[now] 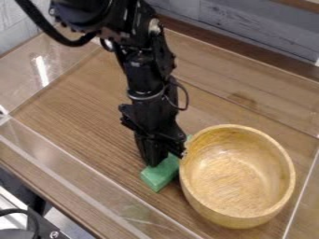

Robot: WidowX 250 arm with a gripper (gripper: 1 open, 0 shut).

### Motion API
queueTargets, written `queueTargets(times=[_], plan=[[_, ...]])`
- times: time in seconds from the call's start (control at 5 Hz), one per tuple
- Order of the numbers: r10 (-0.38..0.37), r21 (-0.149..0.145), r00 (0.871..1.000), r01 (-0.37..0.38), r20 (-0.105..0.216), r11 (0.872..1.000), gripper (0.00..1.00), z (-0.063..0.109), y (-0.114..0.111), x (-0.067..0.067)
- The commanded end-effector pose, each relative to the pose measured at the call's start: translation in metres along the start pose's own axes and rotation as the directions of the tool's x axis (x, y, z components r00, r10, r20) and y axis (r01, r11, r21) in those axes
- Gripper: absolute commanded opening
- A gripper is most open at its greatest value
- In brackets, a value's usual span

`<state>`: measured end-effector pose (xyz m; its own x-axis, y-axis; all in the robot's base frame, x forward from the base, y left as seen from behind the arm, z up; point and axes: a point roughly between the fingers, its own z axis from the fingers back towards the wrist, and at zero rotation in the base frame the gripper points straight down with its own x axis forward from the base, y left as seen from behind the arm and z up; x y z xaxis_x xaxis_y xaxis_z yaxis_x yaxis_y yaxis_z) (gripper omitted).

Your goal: Put the green block in the brown bowl

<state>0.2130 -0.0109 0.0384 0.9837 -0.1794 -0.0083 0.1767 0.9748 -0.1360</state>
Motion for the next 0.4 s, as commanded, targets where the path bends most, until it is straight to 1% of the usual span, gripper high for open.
queueTargets(times=[0.0, 0.2], plan=[[-0.016, 0.015, 0.998, 0.015, 0.054, 1.000, 0.00, 0.0189, 0.0009, 0.0112], [-0.024, 0.015, 0.998, 0.024, 0.055, 1.000, 1.00, 0.0186, 0.0018, 0.0118]])
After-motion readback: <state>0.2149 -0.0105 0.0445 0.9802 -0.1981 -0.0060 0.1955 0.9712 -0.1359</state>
